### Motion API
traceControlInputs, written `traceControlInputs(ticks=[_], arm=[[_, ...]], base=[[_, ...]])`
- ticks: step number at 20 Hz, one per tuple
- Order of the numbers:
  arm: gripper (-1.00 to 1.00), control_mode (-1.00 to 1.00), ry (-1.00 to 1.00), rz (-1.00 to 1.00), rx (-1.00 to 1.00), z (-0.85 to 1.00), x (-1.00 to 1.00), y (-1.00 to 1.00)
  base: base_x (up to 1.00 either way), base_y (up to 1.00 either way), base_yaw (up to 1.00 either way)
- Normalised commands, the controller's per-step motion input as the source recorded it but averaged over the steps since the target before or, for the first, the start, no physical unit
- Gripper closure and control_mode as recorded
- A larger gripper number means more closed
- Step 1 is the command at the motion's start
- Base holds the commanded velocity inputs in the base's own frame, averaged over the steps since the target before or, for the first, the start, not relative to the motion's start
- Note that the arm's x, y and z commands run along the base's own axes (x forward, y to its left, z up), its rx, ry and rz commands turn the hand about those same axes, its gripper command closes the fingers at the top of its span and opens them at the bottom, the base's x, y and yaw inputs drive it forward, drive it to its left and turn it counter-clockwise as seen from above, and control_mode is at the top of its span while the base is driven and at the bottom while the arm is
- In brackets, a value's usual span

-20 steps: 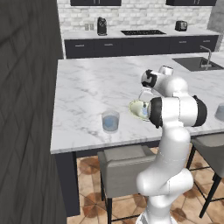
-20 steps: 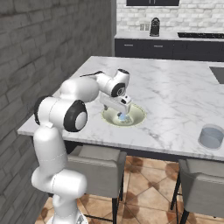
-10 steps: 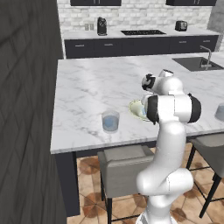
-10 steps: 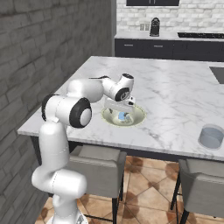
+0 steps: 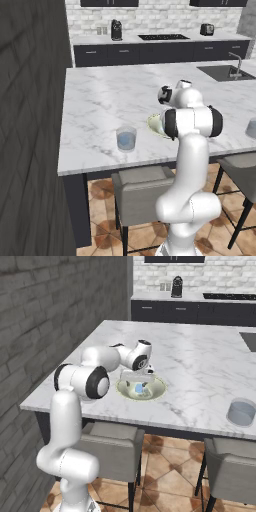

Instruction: There are four ice cubes in the ice bowl. Place two ice cubes in each glass of water.

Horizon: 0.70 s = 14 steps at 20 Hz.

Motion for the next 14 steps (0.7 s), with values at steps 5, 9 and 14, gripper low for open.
traceControlInputs(ticks=[5,9,14], arm=[[-1.0,-1.0,0.0,0.01,-0.07,-0.19,0.18,0.17],[-1.0,-1.0,0.0,-0.01,-0.05,-0.07,0.27,0.18],[-1.0,-1.0,0.03,-0.09,-0.06,-0.08,0.23,-0.04]], base=[[0.0,0.0,0.0],[0.0,0.0,0.0],[0.0,0.0,0.0]])
